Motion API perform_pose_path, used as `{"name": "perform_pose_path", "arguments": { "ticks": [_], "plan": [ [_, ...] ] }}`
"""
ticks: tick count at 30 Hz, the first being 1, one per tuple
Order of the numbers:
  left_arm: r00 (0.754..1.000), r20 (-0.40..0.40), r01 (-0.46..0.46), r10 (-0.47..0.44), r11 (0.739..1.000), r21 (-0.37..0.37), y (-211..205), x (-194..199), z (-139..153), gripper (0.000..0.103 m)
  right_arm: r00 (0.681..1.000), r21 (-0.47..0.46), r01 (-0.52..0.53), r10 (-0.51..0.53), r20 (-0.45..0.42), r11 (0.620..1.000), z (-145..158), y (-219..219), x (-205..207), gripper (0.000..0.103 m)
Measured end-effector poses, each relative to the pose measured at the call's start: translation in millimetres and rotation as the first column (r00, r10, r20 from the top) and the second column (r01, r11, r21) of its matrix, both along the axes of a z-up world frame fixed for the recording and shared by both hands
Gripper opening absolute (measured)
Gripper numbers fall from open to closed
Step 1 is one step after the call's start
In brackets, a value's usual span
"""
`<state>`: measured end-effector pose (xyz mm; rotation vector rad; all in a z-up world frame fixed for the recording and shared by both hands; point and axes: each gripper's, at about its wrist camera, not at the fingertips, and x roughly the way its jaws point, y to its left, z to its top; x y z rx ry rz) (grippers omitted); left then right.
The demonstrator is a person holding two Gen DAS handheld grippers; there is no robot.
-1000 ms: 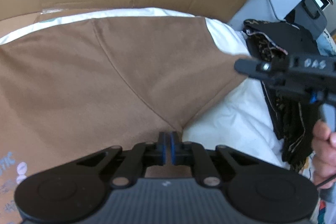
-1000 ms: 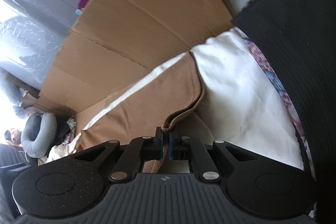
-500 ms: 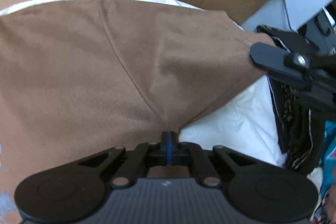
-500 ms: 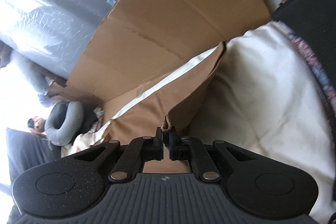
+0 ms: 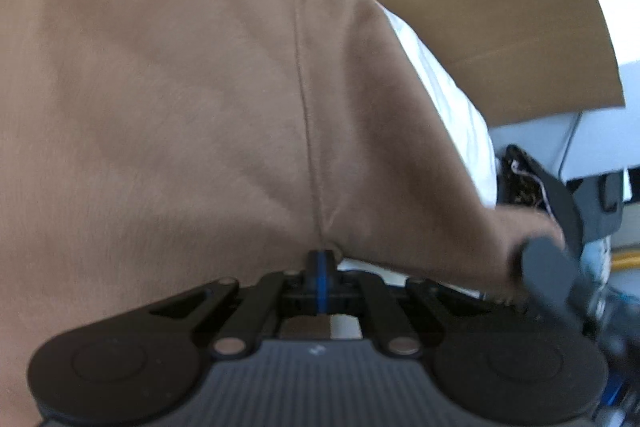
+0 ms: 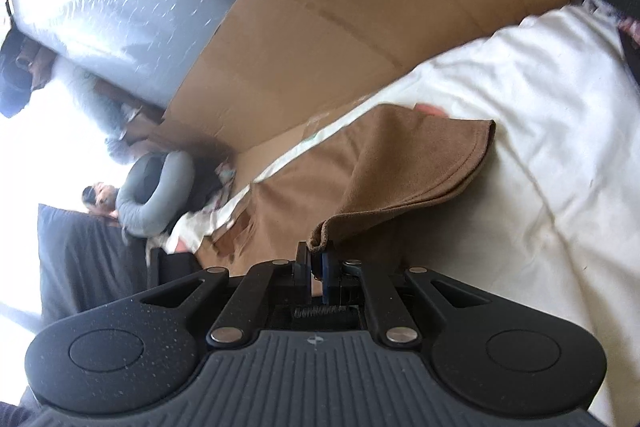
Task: Fold clothes
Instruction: 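Fold the held sleeve over the shirt body with the right tool and open it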
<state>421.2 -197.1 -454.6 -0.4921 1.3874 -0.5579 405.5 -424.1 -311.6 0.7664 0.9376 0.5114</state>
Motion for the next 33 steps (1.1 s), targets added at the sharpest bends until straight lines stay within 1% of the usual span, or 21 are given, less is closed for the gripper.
{"name": "perform_pose_path", "arguments": {
  "ticks": [7, 11, 12, 15, 18, 20, 22, 24, 26, 31, 33],
  "plan": [
    [0.999, -0.048, -0.021, 0.02, 0.999, -0.032, 11, 0, -4, 0.002, 1.0, 0.002, -0.024, 0.024, 0.0, 1.0, -5, 6, -9, 0.002],
    [0.997, -0.08, -0.023, 0.02, 0.999, -0.025, 20, 1, 0, 0.001, 0.999, -0.02, -0.035, 0.035, 0.009, 0.999, -6, 12, -11, 0.002],
    [0.997, -0.077, -0.02, 0.018, 1.0, -0.016, 23, 1, 3, 0.001, 0.999, -0.026, -0.04, 0.04, 0.011, 0.999, -6, 14, -12, 0.002],
    [0.999, -0.014, -0.03, 0.031, 0.999, 0.033, 36, 1, 22, 0.002, 0.998, -0.033, -0.057, 0.058, 0.01, 0.998, -8, 19, -12, 0.002],
    [0.999, 0.006, -0.041, 0.041, 0.997, 0.063, 49, 3, 38, 0.003, 0.997, -0.044, -0.078, 0.078, 0.017, 0.996, -8, 26, -13, 0.002],
    [0.999, 0.024, -0.047, 0.045, 0.995, 0.086, 55, 8, 47, 0.005, 0.995, -0.065, -0.095, 0.097, 0.028, 0.993, -8, 33, -12, 0.002],
    [0.998, 0.036, -0.06, 0.057, 0.994, 0.093, 62, 16, 52, 0.007, 0.993, -0.086, -0.113, 0.117, 0.034, 0.99, -10, 40, -11, 0.002],
    [0.997, 0.051, -0.07, 0.066, 0.993, 0.095, 60, 27, 59, 0.007, 0.99, -0.107, -0.131, 0.136, 0.035, 0.986, -12, 47, -9, 0.002],
    [0.996, 0.06, -0.071, 0.066, 0.993, 0.09, 51, 27, 62, 0.007, 0.987, -0.125, -0.15, 0.156, 0.037, 0.981, -14, 55, -9, 0.002],
    [0.995, 0.081, -0.059, 0.052, 0.995, 0.084, 50, 32, 71, 0.007, 0.978, -0.153, -0.193, 0.202, 0.044, 0.969, -19, 74, -8, 0.002],
    [0.995, 0.089, -0.053, 0.045, 0.995, 0.088, 47, 34, 72, 0.007, 0.975, -0.154, -0.207, 0.217, 0.048, 0.966, -22, 80, -7, 0.004]
  ]
}}
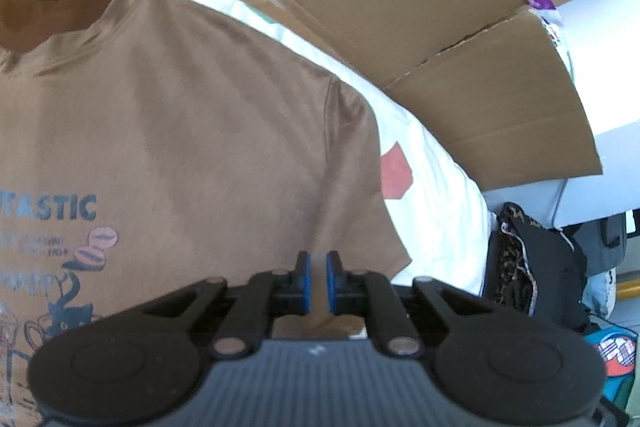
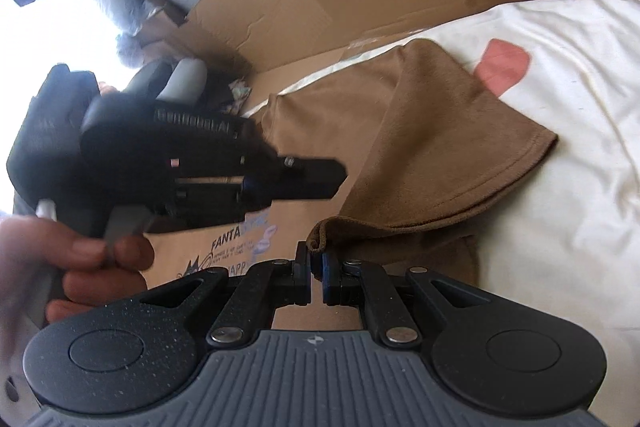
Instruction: Fold clothes
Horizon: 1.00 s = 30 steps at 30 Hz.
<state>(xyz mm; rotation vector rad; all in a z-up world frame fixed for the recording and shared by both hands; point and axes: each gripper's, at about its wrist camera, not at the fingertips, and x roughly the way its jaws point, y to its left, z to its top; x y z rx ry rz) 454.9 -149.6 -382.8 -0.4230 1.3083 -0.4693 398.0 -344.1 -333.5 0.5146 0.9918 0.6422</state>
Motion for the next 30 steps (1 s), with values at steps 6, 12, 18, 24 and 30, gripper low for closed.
{"name": "perform_pose_path", "arguments": {
  "ticks": [6, 12, 18, 24, 30],
  "plan": [
    [1.0, 0.009, 0.002, -0.002, 1.0, 0.022, -2, 5, 1, 0.01, 0.997, -0.034, -0.064, 0.063, -0.043, 0.997, -15, 13, 1, 0.033],
    [0.999, 0.027, 0.017, -0.018, 0.999, 0.045, -7, 8, 1, 0.011, 0.996, -0.033, -0.083, 0.081, -0.047, 0.996, -11, -1, -7, 0.038],
    [0.998, 0.039, 0.043, -0.045, 0.998, 0.053, -14, 8, 0, 0.012, 0.999, -0.035, -0.001, -0.001, -0.039, 0.999, -4, -33, -5, 0.038],
    [0.997, 0.048, 0.058, -0.061, 0.996, 0.065, -21, 8, -1, 0.012, 0.996, -0.069, 0.085, -0.088, -0.033, 0.994, -6, -58, 5, 0.038],
    [0.996, 0.052, 0.069, -0.072, 0.995, 0.07, -21, 6, -1, 0.012, 0.979, -0.095, 0.195, -0.2, -0.043, 0.976, -17, -77, 24, 0.046]
  ]
}}
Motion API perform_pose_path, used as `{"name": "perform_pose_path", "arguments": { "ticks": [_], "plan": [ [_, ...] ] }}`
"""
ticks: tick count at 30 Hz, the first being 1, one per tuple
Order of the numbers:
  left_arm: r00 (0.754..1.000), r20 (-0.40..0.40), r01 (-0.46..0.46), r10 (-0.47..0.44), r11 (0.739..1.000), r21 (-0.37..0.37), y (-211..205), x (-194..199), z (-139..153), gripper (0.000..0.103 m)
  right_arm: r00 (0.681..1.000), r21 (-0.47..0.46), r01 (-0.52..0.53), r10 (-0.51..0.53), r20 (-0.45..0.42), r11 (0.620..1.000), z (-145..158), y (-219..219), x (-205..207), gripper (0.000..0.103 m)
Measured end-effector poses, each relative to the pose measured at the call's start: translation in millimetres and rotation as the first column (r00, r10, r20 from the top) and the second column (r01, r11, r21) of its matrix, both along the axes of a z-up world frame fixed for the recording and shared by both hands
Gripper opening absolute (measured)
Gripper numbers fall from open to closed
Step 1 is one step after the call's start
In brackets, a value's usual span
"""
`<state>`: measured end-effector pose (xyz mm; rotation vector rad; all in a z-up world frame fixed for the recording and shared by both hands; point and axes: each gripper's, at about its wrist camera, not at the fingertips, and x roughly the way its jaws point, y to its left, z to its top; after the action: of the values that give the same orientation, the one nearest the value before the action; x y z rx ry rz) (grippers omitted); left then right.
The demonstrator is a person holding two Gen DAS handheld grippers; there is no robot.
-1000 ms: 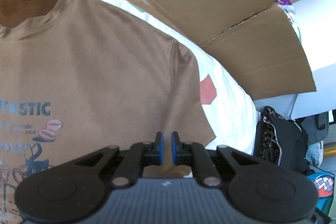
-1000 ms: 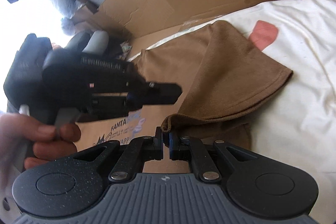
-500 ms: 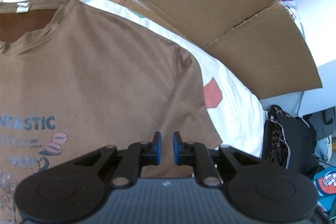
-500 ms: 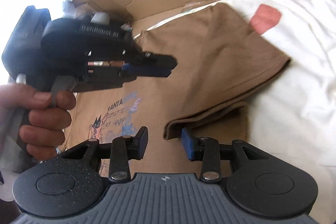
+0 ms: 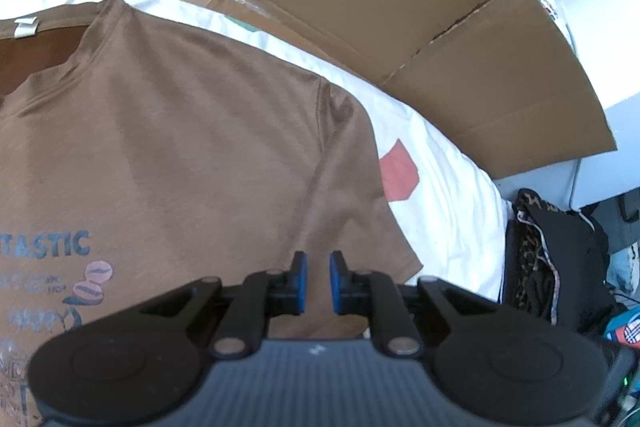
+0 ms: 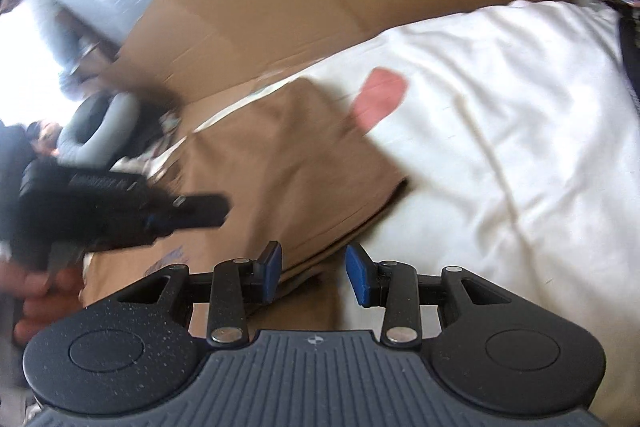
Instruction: Fold clothes
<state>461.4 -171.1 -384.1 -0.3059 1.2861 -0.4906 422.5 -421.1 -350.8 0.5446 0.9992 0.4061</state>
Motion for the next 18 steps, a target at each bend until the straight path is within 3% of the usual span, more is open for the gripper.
{"name": "perform_pose_path", "arguments": {
  "ticks": [13, 18],
  "plan": [
    [1.0, 0.008, 0.019, -0.019, 1.0, 0.001, -3, -2, 2, 0.012, 0.99, 0.061, 0.124, -0.119, -0.079, 0.99, -32, -14, 22, 0.046],
    [1.0, -0.008, 0.024, -0.024, 1.0, 0.005, -5, -5, -4, 0.012, 0.982, 0.134, 0.175, -0.162, -0.101, 0.975, -42, -20, 28, 0.046]
  ]
}}
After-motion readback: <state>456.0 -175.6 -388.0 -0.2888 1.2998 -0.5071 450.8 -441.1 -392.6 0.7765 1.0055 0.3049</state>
